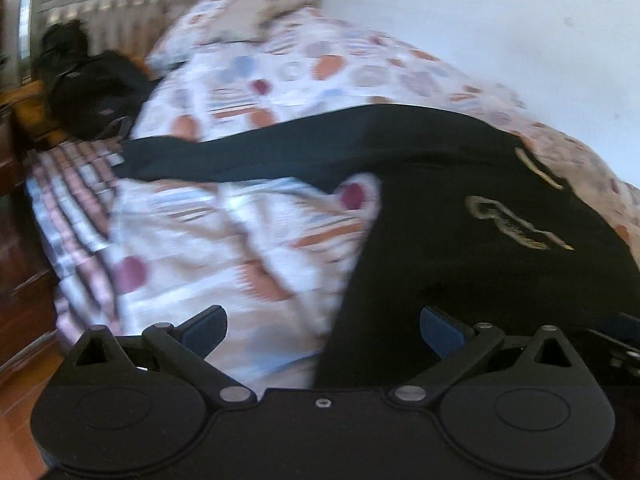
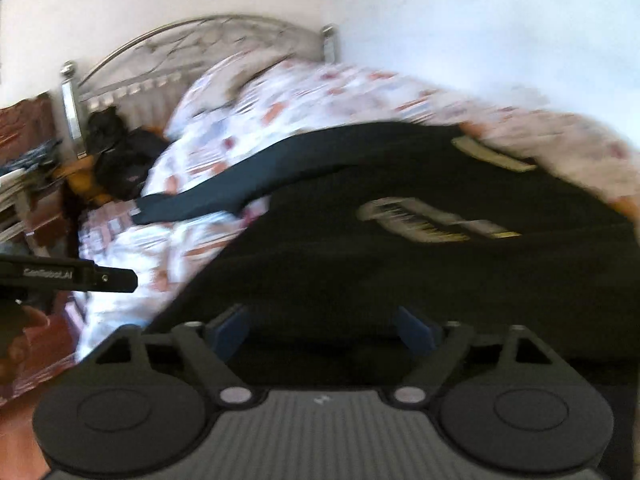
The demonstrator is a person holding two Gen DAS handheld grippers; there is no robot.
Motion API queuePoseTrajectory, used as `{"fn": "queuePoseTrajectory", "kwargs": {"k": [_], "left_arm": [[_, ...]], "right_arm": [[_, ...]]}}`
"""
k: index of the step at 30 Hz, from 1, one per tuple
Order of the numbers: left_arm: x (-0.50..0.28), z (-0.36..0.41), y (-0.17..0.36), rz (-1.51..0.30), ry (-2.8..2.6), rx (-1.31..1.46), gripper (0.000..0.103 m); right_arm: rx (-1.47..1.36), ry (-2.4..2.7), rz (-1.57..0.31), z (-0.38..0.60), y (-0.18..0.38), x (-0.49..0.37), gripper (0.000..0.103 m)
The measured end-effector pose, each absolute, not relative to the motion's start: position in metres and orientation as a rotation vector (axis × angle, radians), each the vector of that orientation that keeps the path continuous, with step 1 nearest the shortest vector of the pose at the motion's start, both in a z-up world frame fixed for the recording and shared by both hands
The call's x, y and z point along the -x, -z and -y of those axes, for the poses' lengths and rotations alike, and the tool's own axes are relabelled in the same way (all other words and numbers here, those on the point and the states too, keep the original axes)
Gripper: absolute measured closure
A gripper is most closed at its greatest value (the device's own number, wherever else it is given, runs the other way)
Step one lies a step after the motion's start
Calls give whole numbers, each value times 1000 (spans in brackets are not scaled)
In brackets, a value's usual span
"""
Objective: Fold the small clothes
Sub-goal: 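Lay the sleeve flat across the shirt body and open the right gripper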
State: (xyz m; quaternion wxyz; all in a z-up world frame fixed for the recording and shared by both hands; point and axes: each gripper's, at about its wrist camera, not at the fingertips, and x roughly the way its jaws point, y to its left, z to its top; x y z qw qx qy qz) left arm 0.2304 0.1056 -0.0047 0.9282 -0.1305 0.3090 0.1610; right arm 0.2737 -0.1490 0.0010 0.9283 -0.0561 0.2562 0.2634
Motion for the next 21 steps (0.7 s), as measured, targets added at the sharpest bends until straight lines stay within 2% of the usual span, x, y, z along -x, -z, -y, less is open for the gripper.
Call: {"fn": "queuePoseTrajectory", "kwargs": {"k": [3,8,10,12,13,15,16,21], "left_arm": [[-258,-84,10,-622,-272,238,1],[-293,-60,25,-637,-242,195,1],[-302,-54,32,-655,-250,184,1],[-307,-51,37,-678,-261,176,1],[-309,-51,40,-691,-272,172,1],[-310,-52,45,-710,-288,169,1],[-310,-54,47,-716,-291,171,1],[-309,-61,55,-736,-309,182,1]], "right_arm": [[120,-409,-497,199,-8,-274,6],[170,-173,-505,268,-3,-292,7],[236,-76,-523,286,6,-308,15],[297,-13,-535,302,18,-323,27],[320,-2,-546,306,24,-330,29],[349,-11,-580,313,36,-344,44],[340,-34,-585,315,39,-348,47],[319,-132,-548,310,44,-348,47]]}}
